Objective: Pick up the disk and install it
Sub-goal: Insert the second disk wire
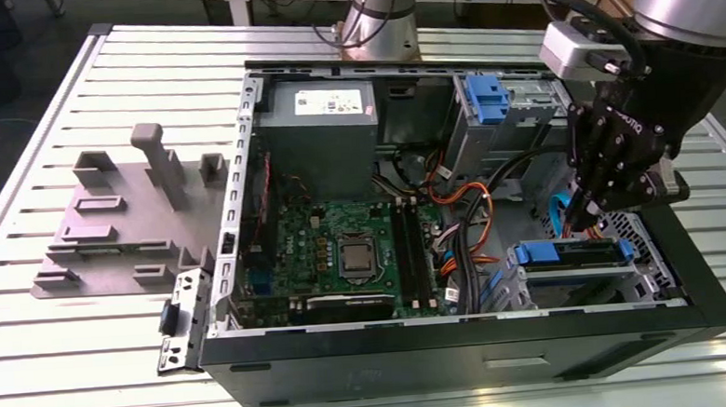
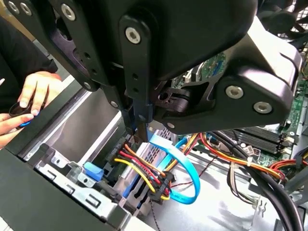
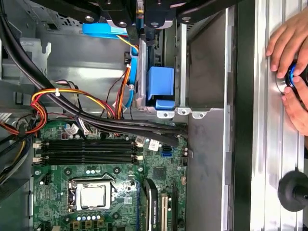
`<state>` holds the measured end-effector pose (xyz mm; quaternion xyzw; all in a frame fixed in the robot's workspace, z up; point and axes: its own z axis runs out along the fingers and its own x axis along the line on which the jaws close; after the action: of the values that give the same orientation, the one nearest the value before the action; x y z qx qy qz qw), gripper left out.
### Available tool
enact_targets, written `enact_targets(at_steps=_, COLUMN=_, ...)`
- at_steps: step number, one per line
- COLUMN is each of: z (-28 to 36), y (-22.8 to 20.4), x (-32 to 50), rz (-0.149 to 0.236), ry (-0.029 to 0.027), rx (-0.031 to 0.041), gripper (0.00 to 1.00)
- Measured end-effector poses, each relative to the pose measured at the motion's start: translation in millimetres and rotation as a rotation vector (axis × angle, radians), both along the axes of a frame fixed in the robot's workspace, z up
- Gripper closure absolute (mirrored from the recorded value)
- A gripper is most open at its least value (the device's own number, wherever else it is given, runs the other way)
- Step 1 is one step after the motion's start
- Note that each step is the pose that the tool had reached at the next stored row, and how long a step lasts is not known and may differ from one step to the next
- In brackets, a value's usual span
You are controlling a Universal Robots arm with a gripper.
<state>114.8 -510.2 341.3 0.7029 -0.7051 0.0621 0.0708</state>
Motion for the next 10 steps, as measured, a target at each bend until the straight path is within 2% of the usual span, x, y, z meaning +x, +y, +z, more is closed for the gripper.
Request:
enact_targets(at_steps=2, z=0.0, y=-1.0, x=-2.4, rz=0.0, ry=-0.0026, rx=0.0071, gripper=0.84)
enact_targets(at_steps=4, z=0.0, y=-1.9, x=-3.6, rz=0.0, ry=-0.0038, rx=0.0225, gripper=0.84)
enact_targets(at_steps=5, z=0.0, y=-2.3, x=-3.8, rz=0.0, ry=-0.0041, rx=0.035, gripper=0.84)
enact_targets(at_steps=6, z=0.0, y=-2.8, x=-3.9, rz=0.0, ry=-0.0043, rx=0.0515, gripper=0.84)
enact_targets(at_steps=10, z=0.0, y=-4.2, x=-4.3, rz=0.0, ry=-0.0046, rx=0.1233, gripper=0.84)
